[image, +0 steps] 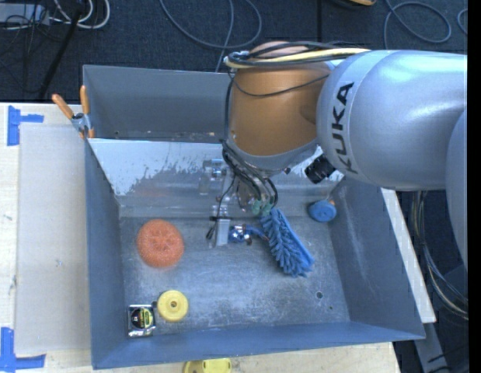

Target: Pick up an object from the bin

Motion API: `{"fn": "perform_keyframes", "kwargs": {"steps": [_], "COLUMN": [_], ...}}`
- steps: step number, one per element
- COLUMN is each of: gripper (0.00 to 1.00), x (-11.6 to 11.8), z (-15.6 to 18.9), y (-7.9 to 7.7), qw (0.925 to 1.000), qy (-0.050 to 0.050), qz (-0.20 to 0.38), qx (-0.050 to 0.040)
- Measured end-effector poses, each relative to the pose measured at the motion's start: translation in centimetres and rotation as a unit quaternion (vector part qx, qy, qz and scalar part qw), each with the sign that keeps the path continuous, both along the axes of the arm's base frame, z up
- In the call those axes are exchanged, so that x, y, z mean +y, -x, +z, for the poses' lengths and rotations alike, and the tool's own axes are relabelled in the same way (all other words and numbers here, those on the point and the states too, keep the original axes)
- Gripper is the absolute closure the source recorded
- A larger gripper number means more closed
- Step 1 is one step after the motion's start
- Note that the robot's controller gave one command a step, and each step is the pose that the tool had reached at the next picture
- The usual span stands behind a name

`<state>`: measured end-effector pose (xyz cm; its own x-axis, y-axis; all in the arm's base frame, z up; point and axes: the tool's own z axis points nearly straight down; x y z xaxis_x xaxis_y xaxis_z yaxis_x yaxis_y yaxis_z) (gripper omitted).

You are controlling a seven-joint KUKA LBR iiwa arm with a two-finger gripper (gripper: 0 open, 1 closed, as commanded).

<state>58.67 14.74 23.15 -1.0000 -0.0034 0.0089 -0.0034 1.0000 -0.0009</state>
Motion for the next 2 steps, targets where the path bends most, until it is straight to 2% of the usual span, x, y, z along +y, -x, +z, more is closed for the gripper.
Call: {"fn": "perform_keyframes", "kwargs": {"steps": [1, 2], "gripper": [0.00, 0.00], "x": [-0.1, 5.0], "z": [0.5, -4.7], "y": [-0.1, 2.7], "qw": [1.0000, 0.9998], "qy": [-0.001, -0.001], "qz": [-0.002, -0.020], "qx": [-0.0040, -0.0065]}}
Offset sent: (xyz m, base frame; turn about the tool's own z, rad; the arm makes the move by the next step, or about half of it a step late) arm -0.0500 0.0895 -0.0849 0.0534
